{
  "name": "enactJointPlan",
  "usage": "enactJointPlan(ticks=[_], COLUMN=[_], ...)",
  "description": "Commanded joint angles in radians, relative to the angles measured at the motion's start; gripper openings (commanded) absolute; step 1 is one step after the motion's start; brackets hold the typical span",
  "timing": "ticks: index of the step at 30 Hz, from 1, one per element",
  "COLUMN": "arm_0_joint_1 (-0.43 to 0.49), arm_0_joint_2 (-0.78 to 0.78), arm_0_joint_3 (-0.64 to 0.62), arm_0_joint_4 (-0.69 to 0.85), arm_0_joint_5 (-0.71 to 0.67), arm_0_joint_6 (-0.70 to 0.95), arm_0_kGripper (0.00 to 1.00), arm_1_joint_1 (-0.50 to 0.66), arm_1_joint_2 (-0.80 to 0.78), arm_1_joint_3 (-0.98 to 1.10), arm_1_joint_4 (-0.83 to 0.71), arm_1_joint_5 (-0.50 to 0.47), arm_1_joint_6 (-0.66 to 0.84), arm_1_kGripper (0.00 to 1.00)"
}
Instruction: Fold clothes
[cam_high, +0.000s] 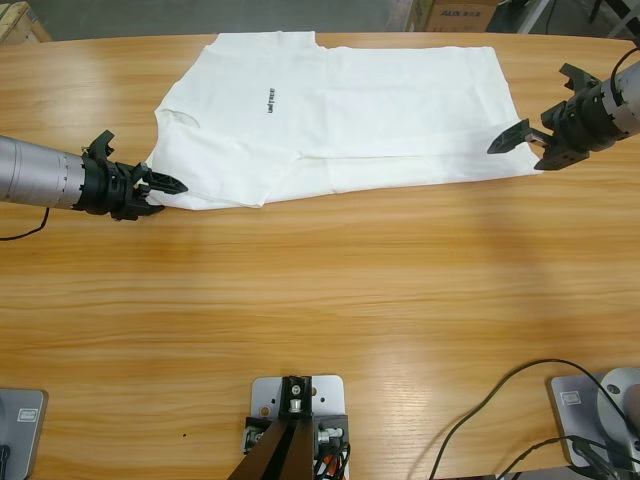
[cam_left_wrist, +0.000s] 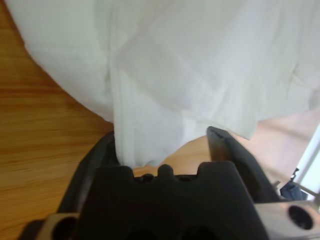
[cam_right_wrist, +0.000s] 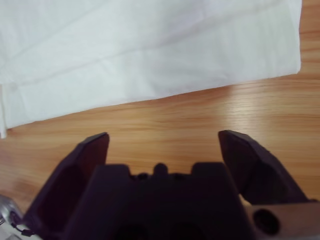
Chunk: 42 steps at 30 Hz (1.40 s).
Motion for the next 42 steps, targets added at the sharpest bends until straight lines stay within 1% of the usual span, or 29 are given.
enactJointPlan(ticks=[1,3,10,26,27,28,29,30,31,32,33,34,35,36,40,42], arm_0_joint_1=[0.006,0.014,0.047,0.048,0.048,0.048,0.048,0.048,0.048,0.050,0.053,0.058,0.062,0.063,0.045,0.046], arm_0_joint_2=[0.025,0.016,-0.008,-0.029,-0.028,-0.028,-0.028,-0.030,-0.036,-0.041,-0.046,-0.055,-0.066,-0.079,-0.134,-0.153], arm_0_joint_3=[0.043,0.046,0.043,0.049,0.047,0.048,0.050,0.055,0.061,0.066,0.068,0.069,0.070,0.069,0.063,0.069], arm_0_joint_4=[-0.007,-0.007,-0.015,-0.016,-0.016,-0.016,-0.016,-0.016,-0.016,-0.015,-0.015,-0.014,-0.009,0.001,0.071,0.079], arm_0_joint_5=[-0.010,-0.008,-0.009,-0.011,-0.013,-0.021,-0.023,-0.023,-0.022,-0.018,-0.013,-0.008,0.003,0.016,0.078,0.102], arm_0_joint_6=[-0.010,-0.008,0.010,0.021,0.022,0.022,0.022,0.022,0.025,0.027,0.031,0.035,0.040,0.044,0.078,0.085], arm_0_kGripper=[0.000,0.000,0.000,0.000,0.000,0.000,0.113,0.458,0.667,0.821,0.908,0.945,0.983,0.996,0.996,0.996], arm_1_joint_1=[-0.013,-0.014,-0.025,-0.034,-0.034,-0.034,-0.034,-0.034,-0.034,-0.034,-0.034,-0.034,-0.035,-0.036,-0.037,-0.037], arm_1_joint_2=[-0.007,-0.007,-0.010,-0.001,0.000,0.000,-0.001,-0.001,-0.001,-0.002,-0.003,-0.003,-0.002,-0.001,0.005,0.006], arm_1_joint_3=[0.014,0.014,0.014,0.014,0.014,0.014,0.013,0.013,0.013,0.014,0.014,0.014,0.014,0.014,0.014,0.014], arm_1_joint_4=[0.012,0.012,0.013,0.011,0.012,0.013,0.013,0.013,0.013,0.014,0.014,0.014,0.014,0.014,0.014,0.014], arm_1_joint_5=[0.011,0.011,0.012,0.019,0.020,0.023,0.023,0.024,0.027,0.027,0.027,0.030,0.031,0.031,0.034,0.035], arm_1_joint_6=[-0.021,-0.021,-0.021,-0.021,-0.021,-0.021,-0.021,-0.021,-0.021,-0.021,-0.021,-0.021,-0.021,-0.021,-0.021,-0.021], arm_1_kGripper=[0.365,0.322,0.319,0.333,0.337,0.372,0.449,0.493,0.525,0.597,0.627,0.633,0.683,0.711,0.715,0.720])
